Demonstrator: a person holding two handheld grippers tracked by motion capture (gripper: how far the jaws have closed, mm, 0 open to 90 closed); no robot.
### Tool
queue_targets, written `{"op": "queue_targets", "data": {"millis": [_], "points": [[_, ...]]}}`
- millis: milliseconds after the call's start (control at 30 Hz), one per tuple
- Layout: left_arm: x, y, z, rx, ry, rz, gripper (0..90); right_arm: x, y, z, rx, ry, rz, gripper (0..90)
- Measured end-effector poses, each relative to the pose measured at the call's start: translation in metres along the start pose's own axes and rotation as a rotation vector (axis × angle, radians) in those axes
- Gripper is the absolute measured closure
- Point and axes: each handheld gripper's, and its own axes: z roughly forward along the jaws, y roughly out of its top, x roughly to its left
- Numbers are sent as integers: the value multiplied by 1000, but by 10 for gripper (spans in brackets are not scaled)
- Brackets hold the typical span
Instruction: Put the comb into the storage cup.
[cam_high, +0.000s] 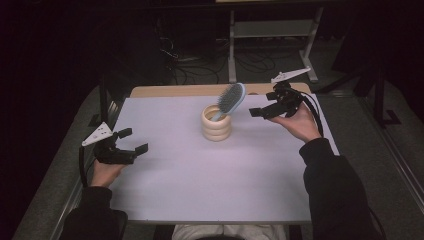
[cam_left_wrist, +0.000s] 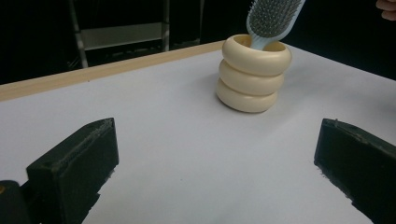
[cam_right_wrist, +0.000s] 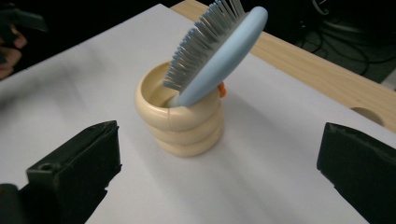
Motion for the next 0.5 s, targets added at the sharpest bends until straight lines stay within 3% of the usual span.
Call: {"op": "queue_targets", "data": {"millis": [500], "points": [[-1, -2, -1, 9, 2, -8, 0, 6, -22, -10, -18, 6, 1, 0]]}}
